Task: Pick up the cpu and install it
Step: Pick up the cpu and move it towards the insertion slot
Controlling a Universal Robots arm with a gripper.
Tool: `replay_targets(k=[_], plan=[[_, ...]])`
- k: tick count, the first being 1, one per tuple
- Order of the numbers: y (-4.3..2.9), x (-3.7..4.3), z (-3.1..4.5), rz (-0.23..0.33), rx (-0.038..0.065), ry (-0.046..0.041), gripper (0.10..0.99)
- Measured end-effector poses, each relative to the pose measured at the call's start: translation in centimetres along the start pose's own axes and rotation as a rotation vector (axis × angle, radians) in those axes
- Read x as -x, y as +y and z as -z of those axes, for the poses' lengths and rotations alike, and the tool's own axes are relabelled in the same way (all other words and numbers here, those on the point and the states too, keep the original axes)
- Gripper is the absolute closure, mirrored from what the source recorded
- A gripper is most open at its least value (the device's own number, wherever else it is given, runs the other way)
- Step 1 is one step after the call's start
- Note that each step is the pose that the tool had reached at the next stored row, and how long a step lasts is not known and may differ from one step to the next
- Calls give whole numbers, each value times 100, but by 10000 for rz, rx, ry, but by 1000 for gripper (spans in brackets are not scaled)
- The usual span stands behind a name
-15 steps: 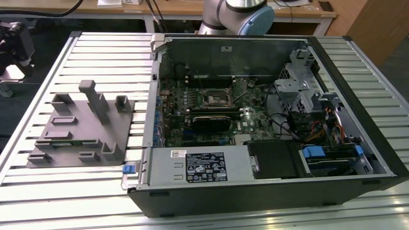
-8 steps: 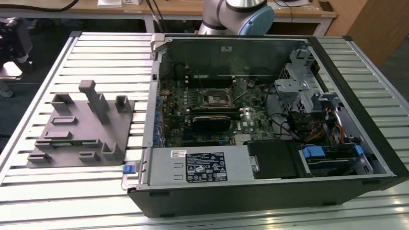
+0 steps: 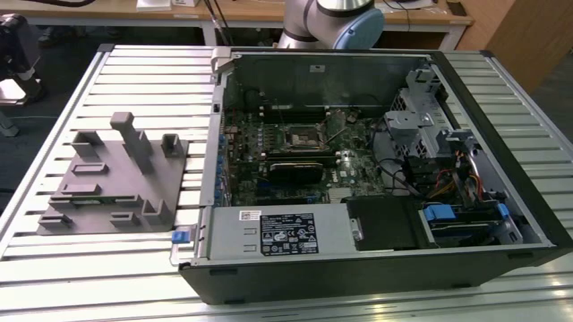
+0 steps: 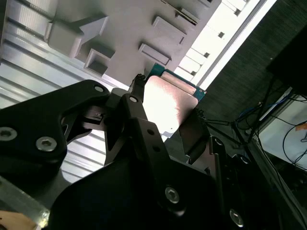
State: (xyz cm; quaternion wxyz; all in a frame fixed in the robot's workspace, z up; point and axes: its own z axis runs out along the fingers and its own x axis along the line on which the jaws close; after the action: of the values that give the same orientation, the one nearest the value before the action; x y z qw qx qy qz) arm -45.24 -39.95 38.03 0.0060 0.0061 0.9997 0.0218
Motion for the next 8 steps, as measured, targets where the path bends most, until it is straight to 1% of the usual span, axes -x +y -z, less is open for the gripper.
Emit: replay_targets(k=[8], plan=[[13, 2, 132, 1, 0, -1, 545]])
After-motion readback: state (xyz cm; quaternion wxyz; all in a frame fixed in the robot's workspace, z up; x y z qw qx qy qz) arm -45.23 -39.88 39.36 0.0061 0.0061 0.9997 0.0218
